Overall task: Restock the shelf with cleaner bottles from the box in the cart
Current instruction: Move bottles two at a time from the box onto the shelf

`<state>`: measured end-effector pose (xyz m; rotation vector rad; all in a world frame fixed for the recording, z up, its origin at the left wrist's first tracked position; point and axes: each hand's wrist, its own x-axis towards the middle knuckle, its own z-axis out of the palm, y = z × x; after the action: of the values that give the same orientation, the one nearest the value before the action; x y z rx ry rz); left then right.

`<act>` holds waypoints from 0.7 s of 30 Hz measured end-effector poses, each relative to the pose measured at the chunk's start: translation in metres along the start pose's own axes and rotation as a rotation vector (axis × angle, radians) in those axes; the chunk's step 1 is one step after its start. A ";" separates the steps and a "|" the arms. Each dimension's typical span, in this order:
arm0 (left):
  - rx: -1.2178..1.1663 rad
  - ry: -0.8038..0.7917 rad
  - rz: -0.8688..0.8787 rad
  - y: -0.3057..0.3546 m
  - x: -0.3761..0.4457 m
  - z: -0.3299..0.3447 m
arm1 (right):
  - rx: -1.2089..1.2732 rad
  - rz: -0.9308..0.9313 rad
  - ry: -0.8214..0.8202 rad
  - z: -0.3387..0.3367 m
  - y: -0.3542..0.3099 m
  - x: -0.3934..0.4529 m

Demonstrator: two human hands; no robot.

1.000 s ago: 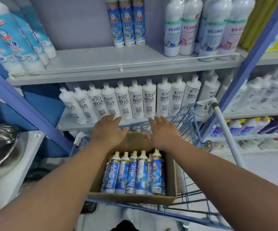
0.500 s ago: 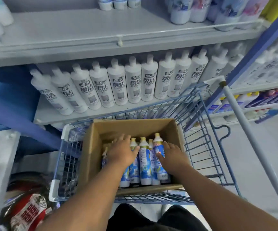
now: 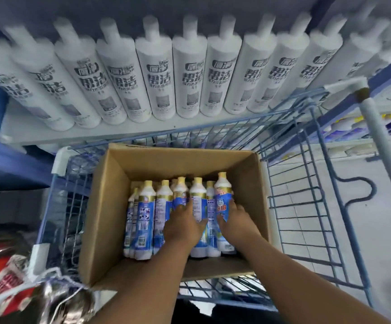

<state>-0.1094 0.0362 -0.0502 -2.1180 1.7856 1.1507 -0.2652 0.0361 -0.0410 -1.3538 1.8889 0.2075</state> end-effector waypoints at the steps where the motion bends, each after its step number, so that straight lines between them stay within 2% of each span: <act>1: -0.046 -0.014 -0.033 -0.002 0.005 0.008 | 0.001 0.008 -0.029 0.005 0.002 0.004; 5: -0.229 -0.029 -0.146 -0.009 0.017 0.034 | 0.124 0.108 0.008 0.023 0.011 0.015; 11: -0.274 -0.028 -0.236 -0.005 0.036 0.059 | 0.261 0.156 0.076 0.040 0.021 0.033; 16: -0.268 -0.008 -0.279 -0.003 0.048 0.062 | 0.401 0.229 0.093 0.046 0.020 0.044; 21: -0.436 -0.080 -0.282 -0.010 0.041 0.044 | 0.463 0.235 0.086 0.033 0.017 0.037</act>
<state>-0.1207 0.0313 -0.1099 -2.4065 1.2306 1.6258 -0.2677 0.0341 -0.0927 -0.8416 2.0085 -0.1679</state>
